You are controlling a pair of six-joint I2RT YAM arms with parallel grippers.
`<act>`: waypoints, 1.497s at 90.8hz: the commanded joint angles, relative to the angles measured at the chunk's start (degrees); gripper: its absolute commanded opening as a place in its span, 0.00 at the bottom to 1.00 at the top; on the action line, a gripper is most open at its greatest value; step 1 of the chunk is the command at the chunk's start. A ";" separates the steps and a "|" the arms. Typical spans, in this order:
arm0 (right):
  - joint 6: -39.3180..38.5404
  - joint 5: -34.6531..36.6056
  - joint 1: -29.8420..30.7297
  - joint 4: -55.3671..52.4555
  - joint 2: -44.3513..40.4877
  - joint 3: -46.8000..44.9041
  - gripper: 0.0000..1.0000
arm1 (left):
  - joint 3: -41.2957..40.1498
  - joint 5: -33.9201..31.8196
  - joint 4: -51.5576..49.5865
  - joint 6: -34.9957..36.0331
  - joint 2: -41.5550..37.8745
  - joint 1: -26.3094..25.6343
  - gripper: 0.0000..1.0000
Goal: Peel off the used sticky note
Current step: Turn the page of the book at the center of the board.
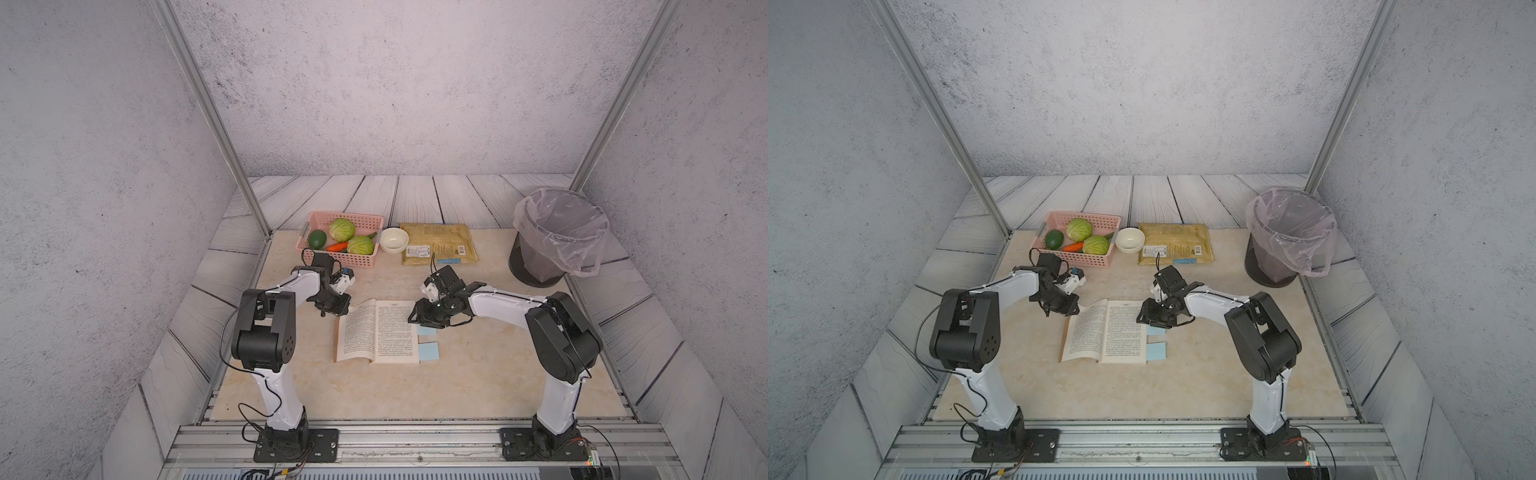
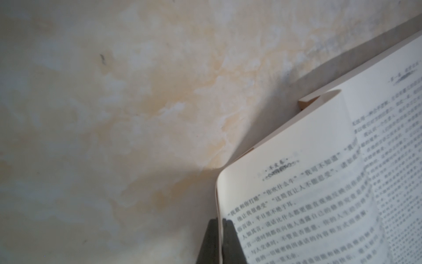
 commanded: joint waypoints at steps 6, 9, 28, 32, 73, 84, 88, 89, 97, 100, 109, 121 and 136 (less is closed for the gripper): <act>-0.04 1.30 1.09 -1.26 1.67 1.05 0.54 | -0.72 -0.33 -1.91 0.33 0.95 0.32 0.00; -0.04 1.32 1.30 -1.26 1.85 1.13 0.54 | -0.74 -0.35 -1.91 0.33 0.88 0.32 0.00; 0.03 1.49 2.37 -1.67 2.42 1.97 0.54 | -0.72 -0.37 -1.95 0.33 0.77 0.32 0.00; -0.03 1.70 2.45 -2.03 2.32 2.21 0.54 | -0.66 -0.33 -1.96 0.33 0.72 0.32 0.00; 0.56 2.08 3.51 -1.95 2.58 2.46 0.54 | -0.66 -0.24 -1.99 0.28 0.58 0.32 0.00; 1.69 1.64 3.54 -0.26 2.94 1.34 0.54 | -0.71 -0.22 -1.99 0.25 0.58 0.32 0.00; 2.21 1.43 3.53 0.53 2.80 0.91 0.54 | -0.74 -0.15 -1.99 0.32 0.58 0.32 0.00; 2.27 1.38 3.52 0.69 2.80 0.81 0.54 | -0.74 -0.15 -1.99 0.32 0.58 0.32 0.00; 2.88 0.56 3.51 1.88 2.24 0.16 0.54 | -0.66 -0.23 -1.99 0.25 0.69 0.32 0.00; 3.12 0.07 3.52 2.28 2.04 0.01 0.54 | -0.67 -0.10 -1.98 0.29 0.75 0.32 0.00; 3.63 -1.03 3.52 3.19 1.10 -0.16 0.54 | -0.65 -0.06 -1.99 0.33 0.76 0.31 0.00; 4.09 -1.76 3.51 3.69 -0.21 -0.16 0.53 | -0.62 -0.06 -1.98 0.33 0.80 0.32 0.00; 6.16 -3.93 3.51 6.47 -1.16 -0.96 0.52 | -0.65 0.03 -1.99 0.33 0.80 0.32 0.00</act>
